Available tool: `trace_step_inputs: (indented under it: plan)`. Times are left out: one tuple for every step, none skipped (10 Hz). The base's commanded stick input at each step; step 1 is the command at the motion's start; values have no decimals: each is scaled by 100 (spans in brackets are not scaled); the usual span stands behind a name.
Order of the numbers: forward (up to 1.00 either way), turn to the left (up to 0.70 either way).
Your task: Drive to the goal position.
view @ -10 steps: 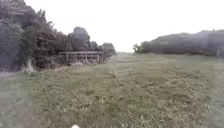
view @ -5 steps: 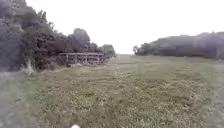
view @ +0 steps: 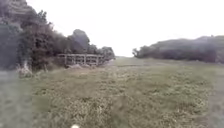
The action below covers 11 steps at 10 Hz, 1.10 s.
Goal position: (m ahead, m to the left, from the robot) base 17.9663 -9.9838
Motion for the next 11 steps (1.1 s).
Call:
trace_step_inputs:
  plan:
    - [50,-33]
    - [50,0]
    - [50,0]
    - [50,0]
    - [50,0]
    - [50,0]
    - [50,0]
    - [50,0]
    - [50,-21]
    - [50,-39]
    - [50,-49]
